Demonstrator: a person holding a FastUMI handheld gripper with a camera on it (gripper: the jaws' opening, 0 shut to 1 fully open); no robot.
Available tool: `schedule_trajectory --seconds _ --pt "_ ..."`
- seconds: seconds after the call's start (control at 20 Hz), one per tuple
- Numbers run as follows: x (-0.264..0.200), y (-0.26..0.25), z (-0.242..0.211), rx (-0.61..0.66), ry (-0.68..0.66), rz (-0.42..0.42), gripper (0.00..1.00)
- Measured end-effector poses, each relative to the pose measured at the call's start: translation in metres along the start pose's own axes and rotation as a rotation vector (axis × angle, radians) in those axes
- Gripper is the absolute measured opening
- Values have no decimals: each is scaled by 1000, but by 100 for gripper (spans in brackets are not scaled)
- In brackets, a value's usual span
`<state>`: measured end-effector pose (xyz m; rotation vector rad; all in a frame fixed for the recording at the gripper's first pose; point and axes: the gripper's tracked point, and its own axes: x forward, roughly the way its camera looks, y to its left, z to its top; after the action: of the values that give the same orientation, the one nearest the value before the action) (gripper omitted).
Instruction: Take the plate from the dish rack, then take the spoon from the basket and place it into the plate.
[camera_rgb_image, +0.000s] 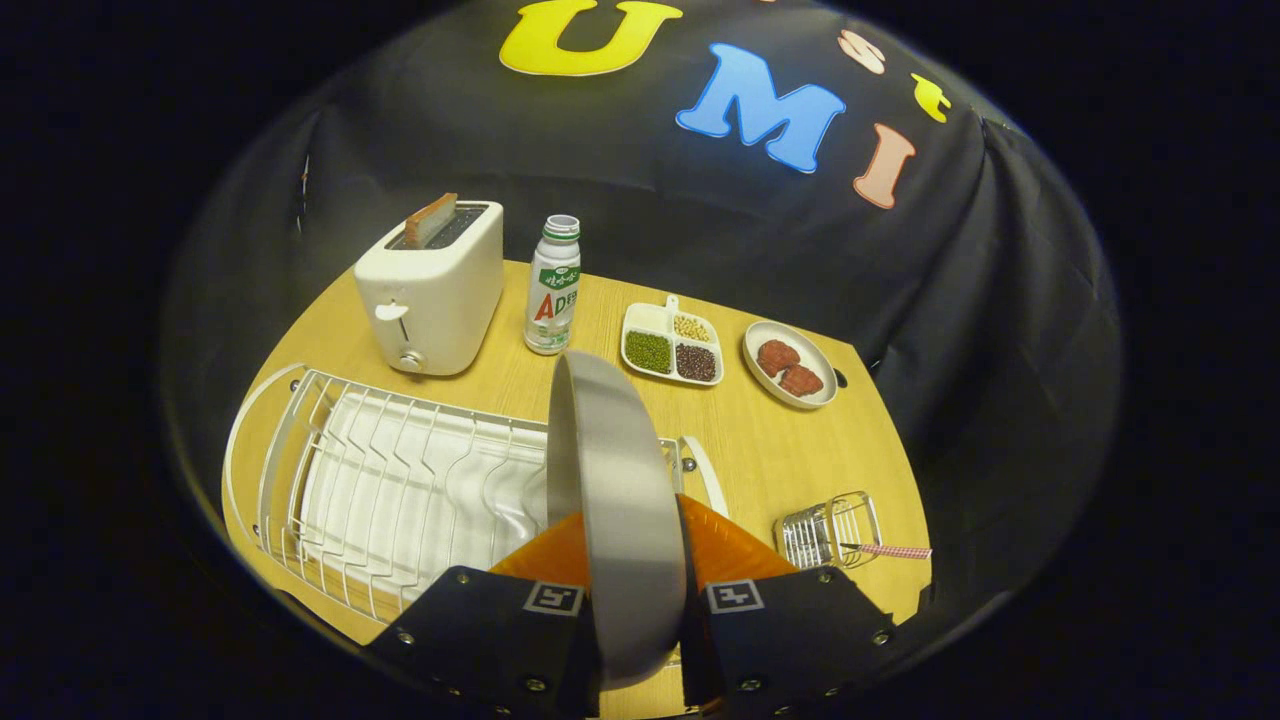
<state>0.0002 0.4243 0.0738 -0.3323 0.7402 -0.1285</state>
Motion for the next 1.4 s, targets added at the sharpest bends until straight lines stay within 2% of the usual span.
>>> schedule_trajectory --seconds 0.2,0.55,1.0,1.4 --pt "-10 -7 5 55 17 58 30" --pt "-55 -60 22 158 -40 121 30" --pt "-85 -148 -16 228 -25 163 30" --pt "-86 -204 -63 264 10 202 30"
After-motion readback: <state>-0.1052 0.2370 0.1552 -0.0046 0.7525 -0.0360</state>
